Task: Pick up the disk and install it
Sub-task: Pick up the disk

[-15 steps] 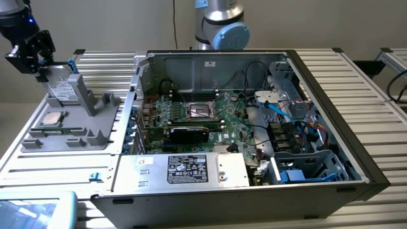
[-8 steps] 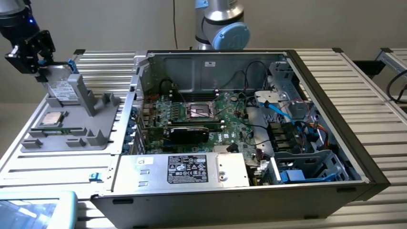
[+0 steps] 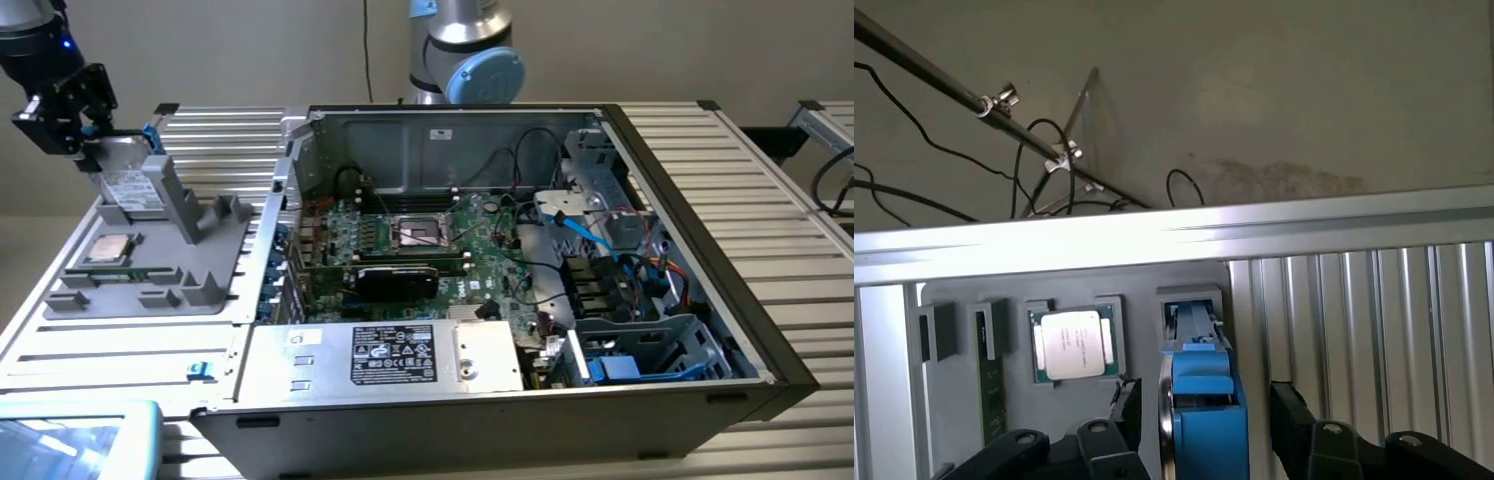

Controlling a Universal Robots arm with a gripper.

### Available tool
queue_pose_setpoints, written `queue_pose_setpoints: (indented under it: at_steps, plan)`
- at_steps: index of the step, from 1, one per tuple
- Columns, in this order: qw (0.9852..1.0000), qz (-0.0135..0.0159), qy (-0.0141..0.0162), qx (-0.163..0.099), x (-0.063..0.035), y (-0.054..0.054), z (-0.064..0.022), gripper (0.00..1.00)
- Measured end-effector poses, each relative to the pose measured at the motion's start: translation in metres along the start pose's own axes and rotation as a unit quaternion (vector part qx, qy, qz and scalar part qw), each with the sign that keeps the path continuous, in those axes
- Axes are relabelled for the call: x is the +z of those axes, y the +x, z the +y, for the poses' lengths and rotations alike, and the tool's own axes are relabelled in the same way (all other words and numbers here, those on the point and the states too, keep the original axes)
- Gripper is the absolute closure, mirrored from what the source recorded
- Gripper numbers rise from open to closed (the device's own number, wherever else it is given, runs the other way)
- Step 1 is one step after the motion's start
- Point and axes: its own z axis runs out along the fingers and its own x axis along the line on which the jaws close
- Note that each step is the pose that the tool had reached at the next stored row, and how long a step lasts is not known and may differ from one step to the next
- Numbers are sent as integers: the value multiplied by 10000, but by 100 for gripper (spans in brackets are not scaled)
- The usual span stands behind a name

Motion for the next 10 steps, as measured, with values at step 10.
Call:
queue_pose_setpoints:
  at_steps: [10]
  plan:
    - [10000,8,1,0,1,1,0,62]
